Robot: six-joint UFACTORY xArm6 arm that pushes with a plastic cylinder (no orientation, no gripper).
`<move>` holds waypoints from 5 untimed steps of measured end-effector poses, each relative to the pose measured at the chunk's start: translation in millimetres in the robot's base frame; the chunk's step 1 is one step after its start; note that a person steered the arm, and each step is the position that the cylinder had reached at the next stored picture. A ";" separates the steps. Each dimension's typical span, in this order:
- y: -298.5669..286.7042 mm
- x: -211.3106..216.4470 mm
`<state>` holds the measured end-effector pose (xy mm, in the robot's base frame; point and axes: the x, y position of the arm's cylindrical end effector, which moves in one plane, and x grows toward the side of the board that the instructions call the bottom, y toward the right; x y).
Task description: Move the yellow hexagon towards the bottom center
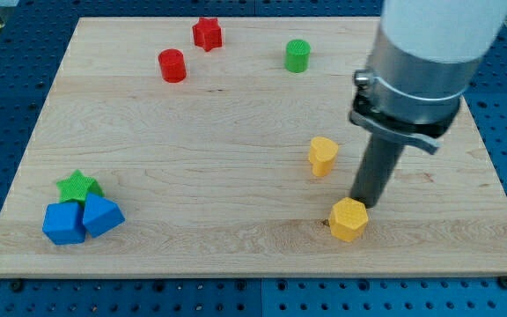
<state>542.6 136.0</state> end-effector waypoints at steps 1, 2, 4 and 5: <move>14.8 15.9; 13.7 30.9; -15.8 30.9; -38.9 30.9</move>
<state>573.6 97.1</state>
